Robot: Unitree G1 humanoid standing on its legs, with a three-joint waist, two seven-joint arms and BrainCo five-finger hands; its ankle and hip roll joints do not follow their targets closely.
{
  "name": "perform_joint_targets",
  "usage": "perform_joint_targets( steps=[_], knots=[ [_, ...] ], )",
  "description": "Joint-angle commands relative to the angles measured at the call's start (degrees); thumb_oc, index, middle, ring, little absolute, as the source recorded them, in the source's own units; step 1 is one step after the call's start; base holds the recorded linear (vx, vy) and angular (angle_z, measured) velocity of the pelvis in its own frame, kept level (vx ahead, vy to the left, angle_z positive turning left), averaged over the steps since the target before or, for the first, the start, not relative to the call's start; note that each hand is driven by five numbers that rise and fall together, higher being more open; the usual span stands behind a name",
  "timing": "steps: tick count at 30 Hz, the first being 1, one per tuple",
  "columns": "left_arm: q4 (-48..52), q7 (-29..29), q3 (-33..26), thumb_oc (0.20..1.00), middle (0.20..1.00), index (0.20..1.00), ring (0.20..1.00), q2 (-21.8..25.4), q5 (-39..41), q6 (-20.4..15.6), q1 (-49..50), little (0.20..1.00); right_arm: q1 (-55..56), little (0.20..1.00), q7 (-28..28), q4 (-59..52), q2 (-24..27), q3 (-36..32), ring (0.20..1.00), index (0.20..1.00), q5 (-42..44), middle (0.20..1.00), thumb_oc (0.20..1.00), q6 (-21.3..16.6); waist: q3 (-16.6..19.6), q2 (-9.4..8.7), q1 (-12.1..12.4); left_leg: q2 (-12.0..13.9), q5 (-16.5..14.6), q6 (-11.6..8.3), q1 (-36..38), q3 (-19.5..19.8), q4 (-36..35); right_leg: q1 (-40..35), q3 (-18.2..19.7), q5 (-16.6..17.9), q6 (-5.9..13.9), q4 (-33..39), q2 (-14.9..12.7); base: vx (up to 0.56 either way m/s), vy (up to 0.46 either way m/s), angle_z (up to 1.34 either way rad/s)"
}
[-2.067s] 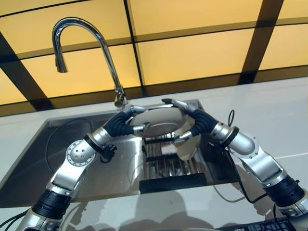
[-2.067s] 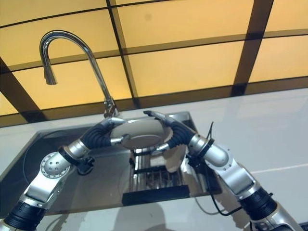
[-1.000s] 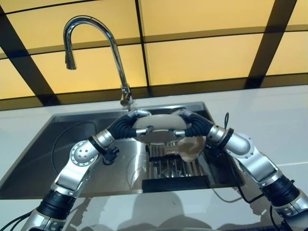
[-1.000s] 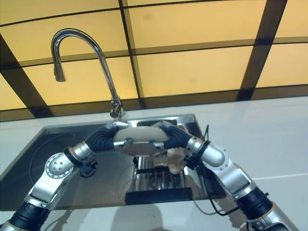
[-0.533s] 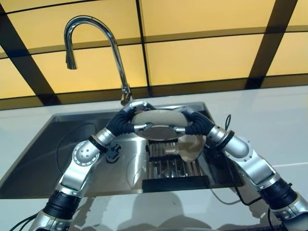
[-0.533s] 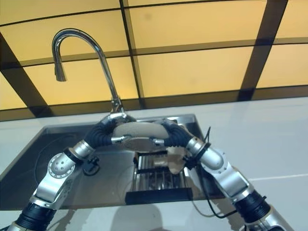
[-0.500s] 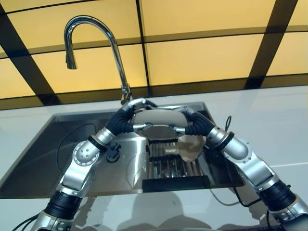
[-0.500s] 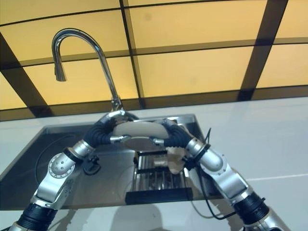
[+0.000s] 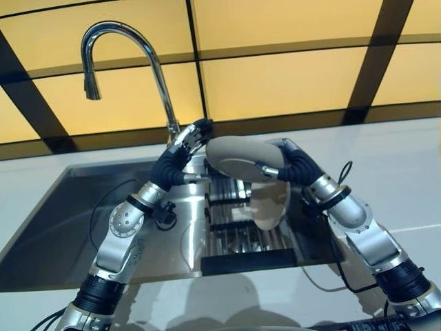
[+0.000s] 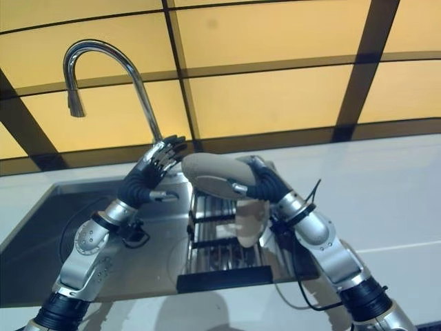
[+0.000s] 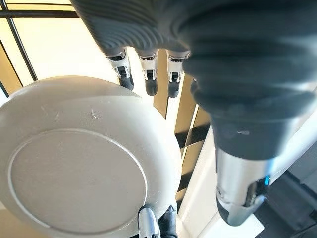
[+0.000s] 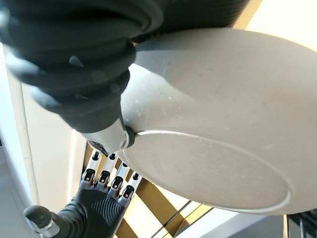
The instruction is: Pick up plates and place into dishwasher.
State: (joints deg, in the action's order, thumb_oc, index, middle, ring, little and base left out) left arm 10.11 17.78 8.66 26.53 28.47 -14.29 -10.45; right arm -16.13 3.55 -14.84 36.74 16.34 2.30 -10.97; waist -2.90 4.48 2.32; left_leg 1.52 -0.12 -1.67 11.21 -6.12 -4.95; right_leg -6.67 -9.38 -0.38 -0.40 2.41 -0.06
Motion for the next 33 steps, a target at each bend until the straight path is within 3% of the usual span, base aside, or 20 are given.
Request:
perform_joint_targets(
  steps=[1,10,15,24,33],
  knots=[
    [-1.7,-0.3,-0.1,1.0,1.0,1.0,1.0,0.6,3.1,-1.4,-1.3,1.0,-6.5,0.2,-8.8,-1.6,-2.3,-8.0,0.2,0.2,0.4,0.2,0.2,-4.0,2.8,-4.55,-0.5,-2.7,-6.2,1.58,-1.6,0.4,1.3,-0.7,1.3,-1.4,6.16,2.6,-3.8,-0.05,-0.001,-0.07],
    [-1.9,0.5,-1.3,1.0,1.0,1.0,1.0,0.3,4.6,-1.7,-0.3,1.0,-5.8,0.2,-22.8,-3.3,-1.8,-16.1,0.2,0.2,-2.1,0.2,0.2,-8.2,2.8,-4.24,-2.3,-2.7,-7.0,1.91,-1.3,-1.1,1.4,0.3,3.3,-0.9,6.33,2.6,-3.5,-0.04,-0.005,-0.09],
    [-1.3,0.8,-3.5,1.0,1.0,1.0,1.0,1.2,6.0,-0.5,0.4,1.0,-1.9,0.2,-27.7,-4.8,-0.7,-21.4,0.2,0.2,-4.7,0.2,0.2,-9.6,3.2,-3.76,-4.1,-2.9,-7.2,2.22,-1.4,-2.2,1.1,1.5,5.6,-0.5,6.72,2.6,-3.2,-0.03,-0.023,-0.19],
    [-2.1,2.6,-6.9,1.0,1.0,1.0,1.0,2.5,9.3,1.7,-0.7,1.0,5.7,0.2,-31.0,-5.5,1.1,-28.4,0.2,0.2,-6.6,0.2,0.2,-7.3,3.2,-3.0,-9.0,-3.1,-8.8,3.4,-1.1,-6.7,1.9,4.2,9.4,-0.5,7.41,0.5,-3.0,-0.01,-0.032,-0.32],
    [-3.3,2.3,-7.9,1.0,1.0,1.0,1.0,2.0,8.1,2.0,-1.3,1.0,12.3,0.2,-29.7,-4.2,2.5,-33.7,0.2,0.2,-4.0,0.2,0.2,-6.9,2.9,-3.0,-14.5,-2.6,-14.3,5.01,-1.0,-12.7,9.9,6.6,15.5,-0.9,6.65,-2.2,-0.8,0.02,-0.089,-0.4]
  ],
)
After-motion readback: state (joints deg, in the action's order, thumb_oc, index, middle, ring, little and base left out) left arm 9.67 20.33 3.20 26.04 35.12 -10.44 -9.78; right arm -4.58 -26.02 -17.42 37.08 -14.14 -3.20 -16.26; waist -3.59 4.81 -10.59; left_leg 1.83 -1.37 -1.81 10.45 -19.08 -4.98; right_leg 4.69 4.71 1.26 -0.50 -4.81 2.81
